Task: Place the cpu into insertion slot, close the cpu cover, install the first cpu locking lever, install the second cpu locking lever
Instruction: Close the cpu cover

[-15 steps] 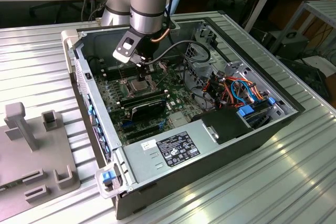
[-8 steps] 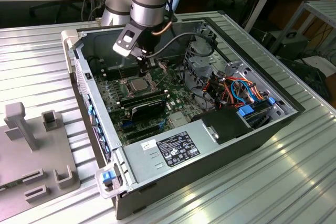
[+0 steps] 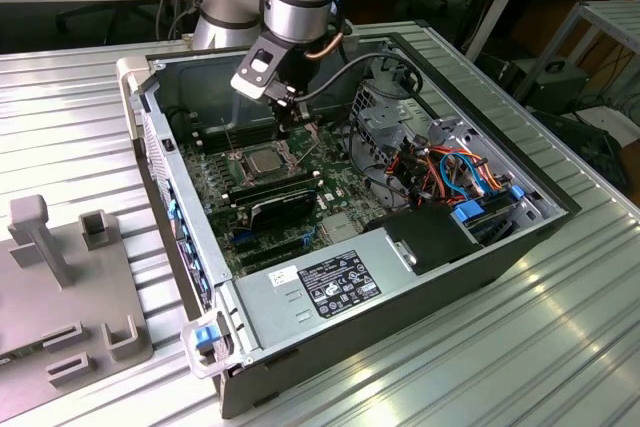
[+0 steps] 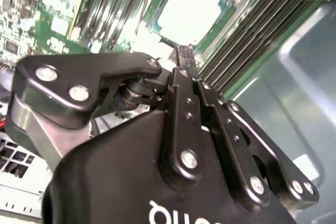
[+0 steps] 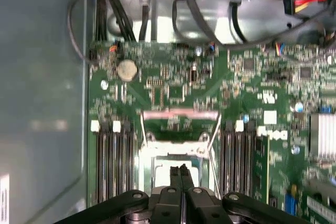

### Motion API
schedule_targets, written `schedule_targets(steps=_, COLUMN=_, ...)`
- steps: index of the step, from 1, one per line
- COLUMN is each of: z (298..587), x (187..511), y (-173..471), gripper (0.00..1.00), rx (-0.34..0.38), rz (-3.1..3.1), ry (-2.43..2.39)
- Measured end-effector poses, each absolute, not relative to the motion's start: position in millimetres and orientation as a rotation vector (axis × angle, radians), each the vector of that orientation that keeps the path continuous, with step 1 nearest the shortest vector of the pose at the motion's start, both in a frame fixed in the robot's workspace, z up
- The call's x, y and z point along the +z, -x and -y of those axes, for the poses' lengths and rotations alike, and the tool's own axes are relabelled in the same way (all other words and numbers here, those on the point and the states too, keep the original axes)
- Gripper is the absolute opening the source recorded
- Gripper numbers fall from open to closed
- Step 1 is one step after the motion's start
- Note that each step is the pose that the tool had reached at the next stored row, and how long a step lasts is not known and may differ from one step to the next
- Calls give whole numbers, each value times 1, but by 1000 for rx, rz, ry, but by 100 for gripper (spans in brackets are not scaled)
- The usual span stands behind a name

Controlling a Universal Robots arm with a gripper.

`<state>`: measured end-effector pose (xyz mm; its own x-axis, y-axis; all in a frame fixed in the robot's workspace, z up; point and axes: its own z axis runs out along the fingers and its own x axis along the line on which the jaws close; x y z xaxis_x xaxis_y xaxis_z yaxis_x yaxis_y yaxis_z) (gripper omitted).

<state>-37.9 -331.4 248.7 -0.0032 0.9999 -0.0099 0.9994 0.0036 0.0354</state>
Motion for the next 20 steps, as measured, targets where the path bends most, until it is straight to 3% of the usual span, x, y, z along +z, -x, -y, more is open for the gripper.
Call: schedule_targets(steps=20, z=331, x=261, y=33, gripper=11, rx=28, rz=-2203, ry=-2195)
